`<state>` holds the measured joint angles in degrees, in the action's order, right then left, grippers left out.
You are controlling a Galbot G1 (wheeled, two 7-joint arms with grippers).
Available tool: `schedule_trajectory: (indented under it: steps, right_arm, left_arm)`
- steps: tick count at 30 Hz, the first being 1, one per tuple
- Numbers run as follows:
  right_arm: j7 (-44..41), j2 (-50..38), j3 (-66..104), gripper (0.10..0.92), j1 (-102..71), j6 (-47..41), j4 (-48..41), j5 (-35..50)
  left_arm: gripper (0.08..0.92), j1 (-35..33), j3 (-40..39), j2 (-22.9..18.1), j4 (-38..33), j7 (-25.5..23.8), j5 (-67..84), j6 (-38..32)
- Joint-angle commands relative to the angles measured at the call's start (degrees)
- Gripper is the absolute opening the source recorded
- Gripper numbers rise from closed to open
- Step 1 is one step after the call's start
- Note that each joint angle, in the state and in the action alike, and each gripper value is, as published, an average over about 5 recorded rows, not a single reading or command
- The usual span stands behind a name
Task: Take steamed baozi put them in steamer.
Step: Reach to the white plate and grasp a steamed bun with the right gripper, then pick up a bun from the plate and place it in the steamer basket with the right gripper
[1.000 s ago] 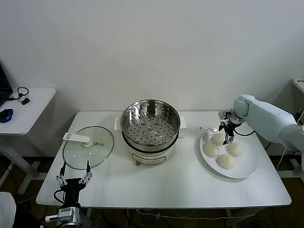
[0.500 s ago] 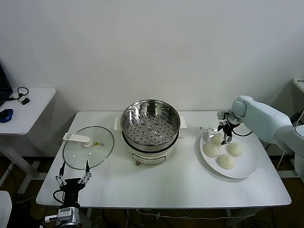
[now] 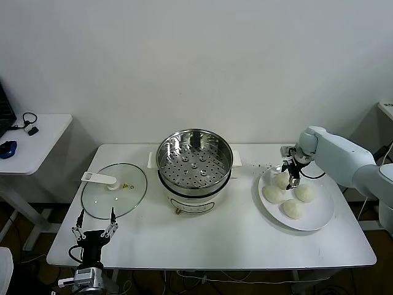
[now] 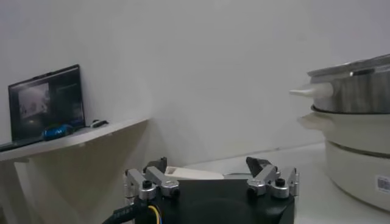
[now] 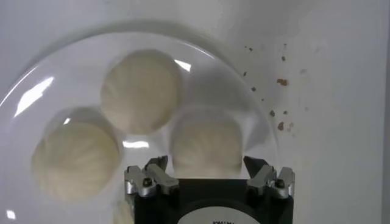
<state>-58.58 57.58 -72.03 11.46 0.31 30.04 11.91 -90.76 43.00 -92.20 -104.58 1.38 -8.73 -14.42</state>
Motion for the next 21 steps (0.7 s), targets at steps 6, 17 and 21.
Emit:
schedule_trajectory:
  steps: [6,17,21]
  right_arm:
    - [0.0,0.4,0.2,0.631,0.0,0.0,-0.5,0.0]
    - [0.2,-2.8,-4.3,0.610,5.5,0.0,8.0,2.0]
    - [1.0,-5.4,-10.3,0.611,12.5,1.7,15.2,5.3]
  left_arm:
    - [0.823,0.1,0.0,-2.8,0.2,0.0,-0.1,-0.1]
    - [0.823,0.1,0.2,-2.8,0.1,0.1,-0.2,-0.1]
    - [0.823,0.0,0.3,-2.8,-0.1,0.1,-0.2,-0.1]
